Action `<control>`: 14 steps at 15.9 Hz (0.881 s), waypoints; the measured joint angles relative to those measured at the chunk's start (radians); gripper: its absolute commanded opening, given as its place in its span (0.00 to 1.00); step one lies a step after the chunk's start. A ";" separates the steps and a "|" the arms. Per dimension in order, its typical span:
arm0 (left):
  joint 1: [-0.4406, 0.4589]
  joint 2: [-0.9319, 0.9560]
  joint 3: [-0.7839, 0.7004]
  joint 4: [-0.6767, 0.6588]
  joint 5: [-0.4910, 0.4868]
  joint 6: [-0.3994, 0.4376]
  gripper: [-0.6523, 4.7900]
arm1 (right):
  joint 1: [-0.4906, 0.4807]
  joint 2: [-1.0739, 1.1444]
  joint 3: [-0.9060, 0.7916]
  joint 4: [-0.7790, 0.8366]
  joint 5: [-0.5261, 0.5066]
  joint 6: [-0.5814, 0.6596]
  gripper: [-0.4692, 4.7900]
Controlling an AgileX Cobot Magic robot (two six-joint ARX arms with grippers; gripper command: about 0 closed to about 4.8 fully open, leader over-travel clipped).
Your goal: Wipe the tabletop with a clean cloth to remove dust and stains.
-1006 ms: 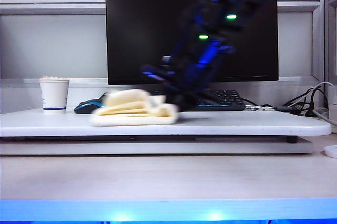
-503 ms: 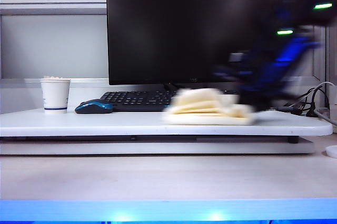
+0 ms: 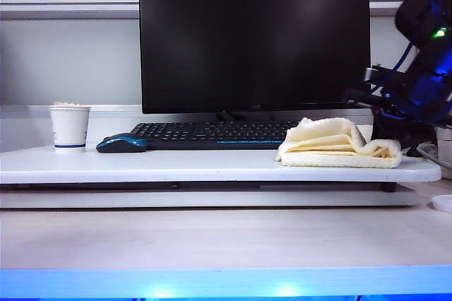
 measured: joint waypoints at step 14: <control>0.000 0.000 0.000 0.000 0.001 0.000 0.11 | 0.428 0.312 0.328 0.106 0.029 0.238 0.07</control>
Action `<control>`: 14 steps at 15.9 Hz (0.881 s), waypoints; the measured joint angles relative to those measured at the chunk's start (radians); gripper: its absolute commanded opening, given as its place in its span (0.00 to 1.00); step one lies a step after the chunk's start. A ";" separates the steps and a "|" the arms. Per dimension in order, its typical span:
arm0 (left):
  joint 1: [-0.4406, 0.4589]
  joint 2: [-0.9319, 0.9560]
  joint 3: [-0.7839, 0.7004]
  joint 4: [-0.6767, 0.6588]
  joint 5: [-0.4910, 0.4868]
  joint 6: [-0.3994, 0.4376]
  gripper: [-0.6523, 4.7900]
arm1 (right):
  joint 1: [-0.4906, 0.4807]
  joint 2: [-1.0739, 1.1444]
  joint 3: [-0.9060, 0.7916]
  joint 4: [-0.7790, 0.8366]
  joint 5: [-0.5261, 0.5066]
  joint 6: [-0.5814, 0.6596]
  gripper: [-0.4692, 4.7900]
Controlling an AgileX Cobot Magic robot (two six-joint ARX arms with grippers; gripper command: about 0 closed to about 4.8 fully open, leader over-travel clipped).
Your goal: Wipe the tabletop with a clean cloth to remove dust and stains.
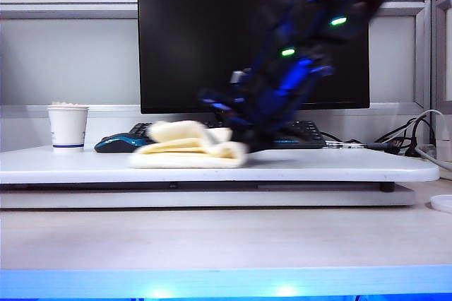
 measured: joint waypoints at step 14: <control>0.000 0.000 0.000 0.000 0.000 -0.023 0.11 | -0.106 -0.388 0.023 -0.171 0.130 -0.200 0.80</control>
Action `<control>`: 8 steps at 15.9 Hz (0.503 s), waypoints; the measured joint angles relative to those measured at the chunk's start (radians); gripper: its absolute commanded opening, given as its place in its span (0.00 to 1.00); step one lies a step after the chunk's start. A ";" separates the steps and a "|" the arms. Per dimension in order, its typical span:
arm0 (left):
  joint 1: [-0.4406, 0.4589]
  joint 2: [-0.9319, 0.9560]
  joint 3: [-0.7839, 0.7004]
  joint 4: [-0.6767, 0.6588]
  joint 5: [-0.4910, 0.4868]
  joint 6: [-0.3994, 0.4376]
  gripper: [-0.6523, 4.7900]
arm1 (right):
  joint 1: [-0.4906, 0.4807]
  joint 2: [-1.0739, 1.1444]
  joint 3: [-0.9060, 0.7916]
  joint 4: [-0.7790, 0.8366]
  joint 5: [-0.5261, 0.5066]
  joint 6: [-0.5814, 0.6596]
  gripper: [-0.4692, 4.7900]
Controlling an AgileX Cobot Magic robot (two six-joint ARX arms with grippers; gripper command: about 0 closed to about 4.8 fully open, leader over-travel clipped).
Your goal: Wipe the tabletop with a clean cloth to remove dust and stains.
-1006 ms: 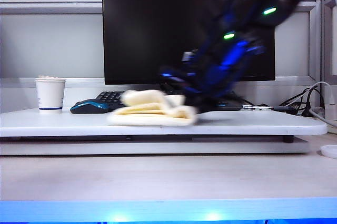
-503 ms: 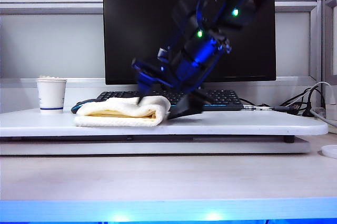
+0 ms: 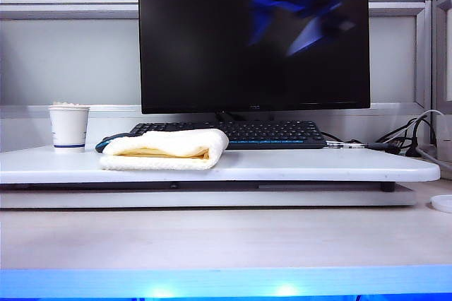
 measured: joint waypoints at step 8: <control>0.000 0.000 0.000 0.053 -0.035 0.001 0.11 | -0.432 -0.324 -0.281 -0.069 -0.203 -0.043 0.76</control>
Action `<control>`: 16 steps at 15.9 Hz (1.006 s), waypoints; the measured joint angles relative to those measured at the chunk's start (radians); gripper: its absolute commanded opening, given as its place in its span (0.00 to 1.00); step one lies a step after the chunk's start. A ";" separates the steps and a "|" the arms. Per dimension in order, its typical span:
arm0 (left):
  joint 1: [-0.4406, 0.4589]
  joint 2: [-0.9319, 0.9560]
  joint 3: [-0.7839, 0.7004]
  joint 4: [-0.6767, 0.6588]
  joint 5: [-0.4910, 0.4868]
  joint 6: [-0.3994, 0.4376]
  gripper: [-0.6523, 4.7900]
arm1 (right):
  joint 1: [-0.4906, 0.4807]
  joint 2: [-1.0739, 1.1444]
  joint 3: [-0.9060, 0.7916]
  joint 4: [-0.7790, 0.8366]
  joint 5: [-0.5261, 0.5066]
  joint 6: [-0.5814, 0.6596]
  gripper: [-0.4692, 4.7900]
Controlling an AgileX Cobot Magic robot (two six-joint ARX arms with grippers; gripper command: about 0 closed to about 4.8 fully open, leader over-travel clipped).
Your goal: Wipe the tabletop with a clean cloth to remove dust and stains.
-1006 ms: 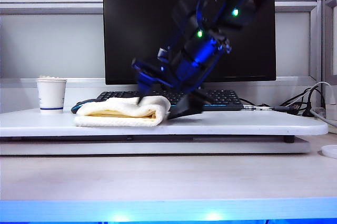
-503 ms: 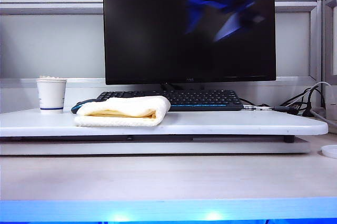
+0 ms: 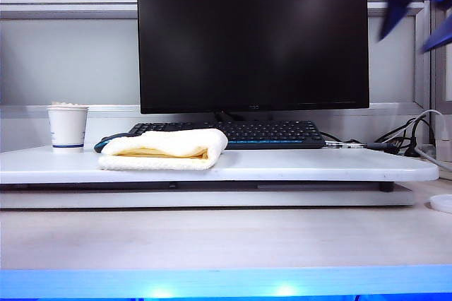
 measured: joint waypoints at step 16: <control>0.000 0.000 0.000 0.016 -0.073 0.000 0.11 | -0.049 -1.166 -0.905 0.084 -0.010 -0.037 0.08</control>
